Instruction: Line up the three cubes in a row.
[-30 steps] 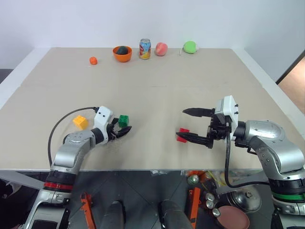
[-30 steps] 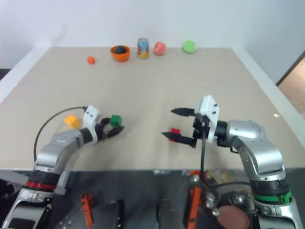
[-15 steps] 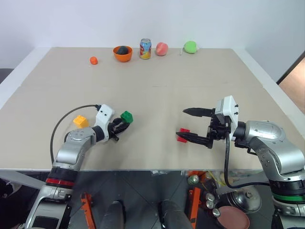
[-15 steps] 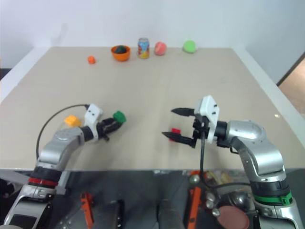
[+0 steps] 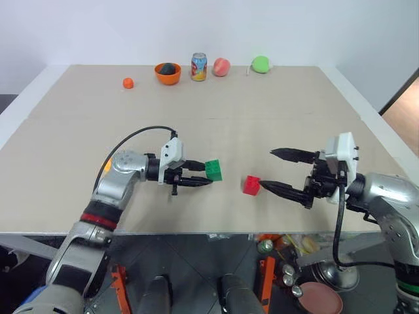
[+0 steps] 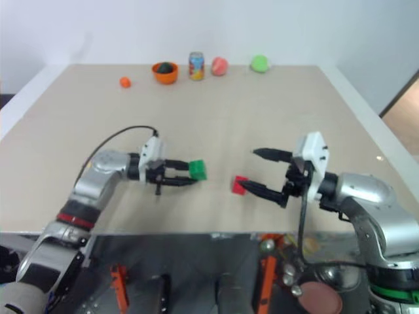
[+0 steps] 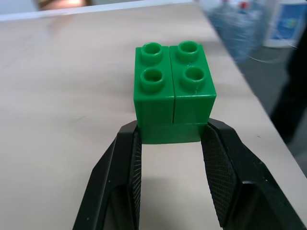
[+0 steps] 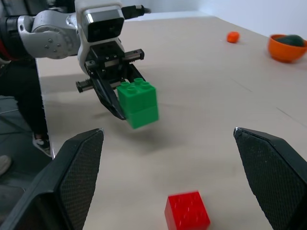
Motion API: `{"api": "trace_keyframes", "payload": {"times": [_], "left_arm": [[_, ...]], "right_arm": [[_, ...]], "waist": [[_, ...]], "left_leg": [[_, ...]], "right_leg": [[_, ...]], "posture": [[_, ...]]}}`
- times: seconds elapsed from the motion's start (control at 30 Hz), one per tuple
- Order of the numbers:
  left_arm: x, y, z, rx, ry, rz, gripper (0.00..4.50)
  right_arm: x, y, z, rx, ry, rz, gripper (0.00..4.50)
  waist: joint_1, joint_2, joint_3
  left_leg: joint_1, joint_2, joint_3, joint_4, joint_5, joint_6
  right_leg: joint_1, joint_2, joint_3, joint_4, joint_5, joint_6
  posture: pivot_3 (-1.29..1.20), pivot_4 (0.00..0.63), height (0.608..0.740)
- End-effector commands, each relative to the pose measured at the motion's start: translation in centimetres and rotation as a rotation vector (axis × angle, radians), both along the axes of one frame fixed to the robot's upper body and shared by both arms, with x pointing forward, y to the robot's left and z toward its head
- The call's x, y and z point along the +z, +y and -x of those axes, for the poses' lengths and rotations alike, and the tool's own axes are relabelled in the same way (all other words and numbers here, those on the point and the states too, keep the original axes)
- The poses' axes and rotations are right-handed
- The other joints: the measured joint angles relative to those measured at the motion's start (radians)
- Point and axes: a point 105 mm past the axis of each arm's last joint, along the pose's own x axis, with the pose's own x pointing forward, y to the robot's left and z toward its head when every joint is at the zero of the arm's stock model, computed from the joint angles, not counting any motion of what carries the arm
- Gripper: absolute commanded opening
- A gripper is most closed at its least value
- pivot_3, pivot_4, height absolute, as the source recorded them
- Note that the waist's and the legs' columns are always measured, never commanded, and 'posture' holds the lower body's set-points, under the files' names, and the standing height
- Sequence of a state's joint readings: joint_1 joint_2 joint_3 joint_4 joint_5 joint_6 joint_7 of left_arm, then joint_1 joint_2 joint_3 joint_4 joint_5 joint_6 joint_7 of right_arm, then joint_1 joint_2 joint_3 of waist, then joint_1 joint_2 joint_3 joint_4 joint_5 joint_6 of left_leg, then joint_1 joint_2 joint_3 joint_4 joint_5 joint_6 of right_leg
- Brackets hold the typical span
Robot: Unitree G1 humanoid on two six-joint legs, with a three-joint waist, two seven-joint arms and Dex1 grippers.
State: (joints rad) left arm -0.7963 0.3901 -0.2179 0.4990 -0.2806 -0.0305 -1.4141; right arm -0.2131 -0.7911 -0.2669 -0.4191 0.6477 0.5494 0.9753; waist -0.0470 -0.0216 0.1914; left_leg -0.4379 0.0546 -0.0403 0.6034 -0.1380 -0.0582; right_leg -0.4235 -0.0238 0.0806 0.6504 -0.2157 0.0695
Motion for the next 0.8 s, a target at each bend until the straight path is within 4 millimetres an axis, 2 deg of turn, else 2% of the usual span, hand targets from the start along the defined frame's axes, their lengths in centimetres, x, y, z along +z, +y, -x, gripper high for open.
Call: {"api": "trace_keyframes", "payload": {"times": [0.03, 0.23, 0.43, 0.6, 0.8], "left_arm": [[-0.1, 0.0, -0.3, -0.119, -0.024, -0.059, 1.34], [-1.1, -0.5, -1.4, -0.162, -0.059, -0.155, 1.34], [-1.8, -2.3, -2.2, -0.129, -0.108, -0.185, 1.34], [-2.2, -3.2, -3.0, -0.062, -0.148, -0.207, 1.34], [-2.4, -3.4, -3.5, -0.009, -0.158, -0.207, 1.34]], "right_arm": [[1.6, 0.2, 1.4, -0.016, -0.066, -0.009, 4.50], [1.3, 0.1, 2.4, -0.067, -0.058, -0.022, 4.50], [1.3, -0.1, 3.2, -0.105, -0.053, -0.032, 4.50], [1.3, -0.1, 3.2, -0.117, -0.051, -0.032, 4.50], [1.1, 0.0, 3.0, -0.115, -0.047, -0.032, 4.50]], "waist": [[0.000, 0.000, 0.000], [0.001, 0.000, 0.000], [0.002, 0.000, 0.000], [0.001, -0.001, 0.000], [0.001, -0.001, 0.000]], "left_leg": [[0.000, 0.000, 0.000, 0.000, 0.000, 0.000], [-0.001, -0.001, -0.001, 0.000, 0.000, 0.000], [-0.002, -0.002, -0.002, 0.000, 0.000, 0.000], [-0.002, -0.002, -0.003, 0.000, 0.000, 0.001], [-0.002, -0.002, -0.003, 0.000, 0.000, 0.001]], "right_leg": [[0.000, 0.000, 0.000, 0.000, 0.000, 0.000], [0.000, 0.000, 0.000, 0.000, 0.000, 0.000], [0.000, -0.001, 0.000, 0.000, -0.001, 0.001], [0.000, 0.000, 0.000, 0.000, -0.001, 0.001], [0.000, 0.000, 0.000, 0.000, -0.001, 0.001]], "posture": [[0.00, 0.150, 0.740], [0.00, 0.150, 0.740], [0.00, 0.150, 0.740], [0.00, 0.150, 0.740], [0.00, 0.150, 0.740]]}}
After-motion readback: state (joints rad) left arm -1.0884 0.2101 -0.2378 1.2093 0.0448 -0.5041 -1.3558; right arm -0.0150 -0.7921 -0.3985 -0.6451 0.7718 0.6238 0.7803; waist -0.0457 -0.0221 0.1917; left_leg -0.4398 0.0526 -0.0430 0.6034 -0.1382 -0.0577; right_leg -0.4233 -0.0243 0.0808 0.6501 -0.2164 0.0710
